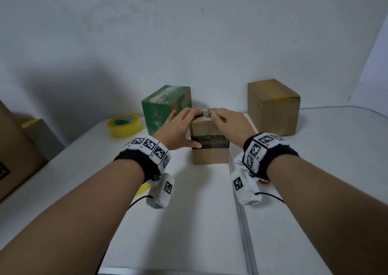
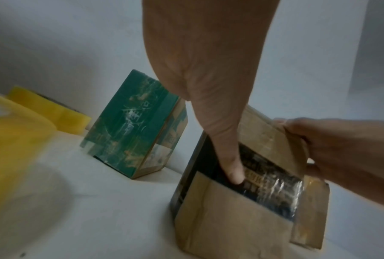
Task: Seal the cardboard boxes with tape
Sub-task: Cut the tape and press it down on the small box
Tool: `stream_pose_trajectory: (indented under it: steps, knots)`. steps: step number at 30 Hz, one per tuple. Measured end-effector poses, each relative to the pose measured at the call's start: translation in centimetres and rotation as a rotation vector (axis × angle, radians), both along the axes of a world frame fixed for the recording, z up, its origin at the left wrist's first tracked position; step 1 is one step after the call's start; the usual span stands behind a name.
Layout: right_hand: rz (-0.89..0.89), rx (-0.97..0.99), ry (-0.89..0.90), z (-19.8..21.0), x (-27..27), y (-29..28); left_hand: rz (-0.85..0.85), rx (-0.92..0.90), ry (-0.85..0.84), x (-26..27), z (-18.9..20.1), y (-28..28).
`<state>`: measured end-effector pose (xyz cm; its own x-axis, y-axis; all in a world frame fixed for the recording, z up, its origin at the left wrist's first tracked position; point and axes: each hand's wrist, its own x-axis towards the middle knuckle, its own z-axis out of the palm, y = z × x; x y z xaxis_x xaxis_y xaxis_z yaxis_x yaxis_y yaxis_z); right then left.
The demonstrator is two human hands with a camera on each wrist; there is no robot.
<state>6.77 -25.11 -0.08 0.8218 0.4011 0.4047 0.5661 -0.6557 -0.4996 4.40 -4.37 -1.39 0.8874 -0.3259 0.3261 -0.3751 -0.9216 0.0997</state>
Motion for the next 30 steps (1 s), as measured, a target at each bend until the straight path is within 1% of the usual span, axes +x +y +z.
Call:
stream_pose_trajectory:
  steps: [1, 3, 6, 7, 8, 10, 11, 12, 13, 15, 16, 18, 20, 21, 23, 26, 30]
  knots:
    - [0.004, -0.004, 0.01, 0.1, 0.0, 0.0, -0.005, -0.021, 0.038, -0.1, 0.2, 0.0]
    - [0.018, -0.009, 0.022, 0.2, -0.1, 0.0, -0.02, -0.159, 0.093, -0.5, 0.4, -0.6]
    - [0.049, -0.046, 0.033, 0.4, -0.8, -0.1, 0.037, -0.384, 0.049, -1.4, 0.6, -2.0]
    - [0.059, -0.039, 0.056, 0.8, -0.9, -0.4, 0.043, -0.452, 0.058, -1.6, 0.7, -2.1]
    - [0.065, 0.013, 0.095, 1.2, -1.1, -1.0, 0.024, -0.524, 0.104, -2.0, 0.9, -2.1]
    - [0.042, 0.234, 0.176, 1.9, -1.0, -2.6, -0.055, -0.668, 0.272, -2.7, 1.5, -1.4]
    - [0.013, 0.315, 0.211, 2.1, -1.0, -3.4, -0.091, -0.751, 0.346, -3.0, 1.7, -0.9]
    - [-0.011, 0.325, 0.279, 2.2, -1.2, -4.0, -0.102, -0.842, 0.391, -3.3, 1.8, -0.5]
    - [-0.01, 0.291, 0.382, 2.1, -1.5, -4.3, -0.091, -0.933, 0.396, -3.6, 1.8, 0.0]
    - [0.024, 0.193, 0.606, 1.4, -2.7, -4.1, -0.001, -1.063, 0.344, -4.1, 1.6, 0.3]
    - [0.04, 0.152, 0.658, 1.0, -3.4, -3.7, 0.051, -1.094, 0.349, -4.6, 1.7, 0.1]
    - [0.064, 0.145, 0.642, 0.4, -4.2, -2.9, 0.121, -1.079, 0.48, -5.8, 1.9, -0.5]
    - [0.092, 0.217, 0.63, 0.1, -4.7, -2.0, 0.148, -0.991, 0.622, -6.8, 1.8, -1.0]
    - [0.104, 0.25, 0.632, 0.0, -4.9, -1.6, 0.156, -0.97, 0.647, -7.2, 1.7, -1.2]
    - [0.137, 0.299, 0.642, -0.4, -5.4, -1.1, 0.198, -0.989, 0.606, -7.5, 1.2, -1.1]
    - [0.229, 0.304, 0.693, -1.7, -5.8, -0.8, 0.247, -1.039, 0.52, -7.8, 0.4, -0.6]
    - [0.214, 0.32, 0.719, -1.9, -6.0, -0.2, 0.275, -1.143, 0.534, -8.0, 0.8, -0.6]
